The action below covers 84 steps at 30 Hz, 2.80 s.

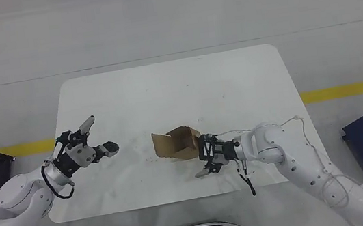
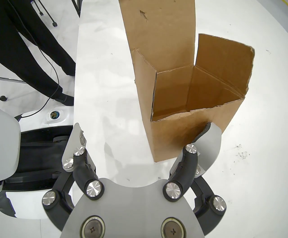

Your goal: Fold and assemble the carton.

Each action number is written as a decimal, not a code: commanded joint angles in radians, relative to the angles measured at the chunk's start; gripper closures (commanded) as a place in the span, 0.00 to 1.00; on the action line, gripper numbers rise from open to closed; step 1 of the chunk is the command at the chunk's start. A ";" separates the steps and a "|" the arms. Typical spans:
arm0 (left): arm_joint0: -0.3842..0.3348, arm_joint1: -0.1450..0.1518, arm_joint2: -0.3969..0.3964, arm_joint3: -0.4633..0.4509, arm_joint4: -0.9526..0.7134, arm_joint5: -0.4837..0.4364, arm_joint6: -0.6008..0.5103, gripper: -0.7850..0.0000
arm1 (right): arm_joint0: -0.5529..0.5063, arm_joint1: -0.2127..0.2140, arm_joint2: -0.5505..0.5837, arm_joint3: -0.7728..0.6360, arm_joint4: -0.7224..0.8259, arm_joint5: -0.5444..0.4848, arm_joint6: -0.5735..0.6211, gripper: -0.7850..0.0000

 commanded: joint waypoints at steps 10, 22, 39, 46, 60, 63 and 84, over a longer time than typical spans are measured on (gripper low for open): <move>0.000 0.000 0.000 0.000 0.000 0.000 0.000 0.00 | -0.022 -0.009 0.012 0.067 0.106 0.129 -0.060 0.01; 0.000 0.000 0.000 0.000 0.000 0.000 0.000 0.00 | -0.046 -0.017 0.025 0.059 0.033 0.280 -0.136 0.16; 0.000 0.000 0.000 0.000 0.000 0.000 0.000 0.00 | 0.039 -0.100 -0.092 0.151 0.022 0.623 -0.273 0.19; 0.000 0.000 0.000 0.000 0.000 0.000 0.000 0.00 | 0.031 -0.107 -0.080 0.129 0.069 0.540 -0.316 0.04; 0.000 0.000 0.000 0.000 0.000 0.000 0.000 0.00 | -0.203 -0.016 0.210 -0.220 -0.101 0.260 -0.368 0.04; 0.000 0.000 0.000 0.000 0.000 0.000 0.000 0.00 | -0.198 -0.011 0.191 -0.247 -0.160 0.157 -0.354 0.30; 0.000 0.000 0.000 0.000 0.000 0.000 0.000 0.00 | 0.114 -0.108 -0.080 0.045 -0.158 0.214 -0.313 0.53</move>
